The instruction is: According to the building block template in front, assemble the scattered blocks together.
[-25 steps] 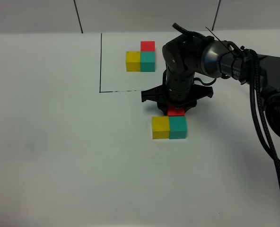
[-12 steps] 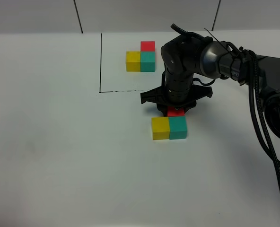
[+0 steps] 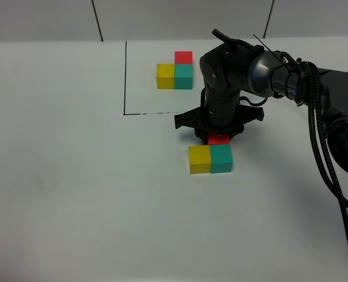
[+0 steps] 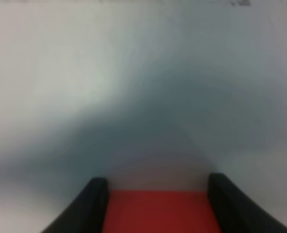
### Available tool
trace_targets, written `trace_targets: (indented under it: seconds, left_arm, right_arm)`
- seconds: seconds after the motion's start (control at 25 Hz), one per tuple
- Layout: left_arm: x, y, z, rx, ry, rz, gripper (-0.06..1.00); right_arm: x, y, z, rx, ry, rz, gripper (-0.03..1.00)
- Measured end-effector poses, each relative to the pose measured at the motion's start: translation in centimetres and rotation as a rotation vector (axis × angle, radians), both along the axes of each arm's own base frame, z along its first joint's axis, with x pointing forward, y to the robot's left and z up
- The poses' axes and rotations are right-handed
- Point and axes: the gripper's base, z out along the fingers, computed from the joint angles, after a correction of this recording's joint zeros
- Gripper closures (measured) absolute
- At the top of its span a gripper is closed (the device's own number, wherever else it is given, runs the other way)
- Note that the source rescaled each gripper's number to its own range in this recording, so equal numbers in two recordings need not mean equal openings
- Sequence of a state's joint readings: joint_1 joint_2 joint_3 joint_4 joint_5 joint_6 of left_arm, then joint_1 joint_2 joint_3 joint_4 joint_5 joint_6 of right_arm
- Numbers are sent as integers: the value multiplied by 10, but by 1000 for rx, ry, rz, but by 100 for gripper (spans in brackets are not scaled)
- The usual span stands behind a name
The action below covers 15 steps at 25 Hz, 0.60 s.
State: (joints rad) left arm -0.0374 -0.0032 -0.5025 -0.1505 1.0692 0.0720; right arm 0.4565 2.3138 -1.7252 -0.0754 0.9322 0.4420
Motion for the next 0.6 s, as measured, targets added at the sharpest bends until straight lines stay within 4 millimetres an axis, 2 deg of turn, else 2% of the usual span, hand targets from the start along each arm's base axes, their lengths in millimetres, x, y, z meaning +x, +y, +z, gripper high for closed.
trace_targets:
  seconds: [0.6]
  left_arm:
    - [0, 0, 0, 0, 0, 0, 9]
  right_arm:
    - [1, 1, 0, 4, -7, 37, 96]
